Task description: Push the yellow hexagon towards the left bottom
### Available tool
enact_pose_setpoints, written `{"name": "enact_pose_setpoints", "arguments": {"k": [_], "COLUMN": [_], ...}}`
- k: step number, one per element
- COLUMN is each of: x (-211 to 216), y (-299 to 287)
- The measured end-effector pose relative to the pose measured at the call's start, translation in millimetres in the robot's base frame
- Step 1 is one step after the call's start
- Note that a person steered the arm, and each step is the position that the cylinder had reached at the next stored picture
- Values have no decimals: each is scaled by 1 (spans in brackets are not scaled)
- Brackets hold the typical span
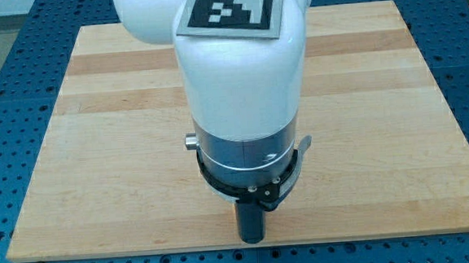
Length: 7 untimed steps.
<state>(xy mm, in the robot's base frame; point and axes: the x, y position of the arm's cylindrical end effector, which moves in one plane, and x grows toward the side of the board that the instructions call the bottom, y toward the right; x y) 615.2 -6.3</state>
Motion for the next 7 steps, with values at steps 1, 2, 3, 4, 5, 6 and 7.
{"name": "enact_pose_setpoints", "arguments": {"k": [1,2,3,4,5,6,7], "x": [-62,-137,-130,-63,3,-62,-89], "y": [-26,-51,-51,-51,-43,35,45]}}
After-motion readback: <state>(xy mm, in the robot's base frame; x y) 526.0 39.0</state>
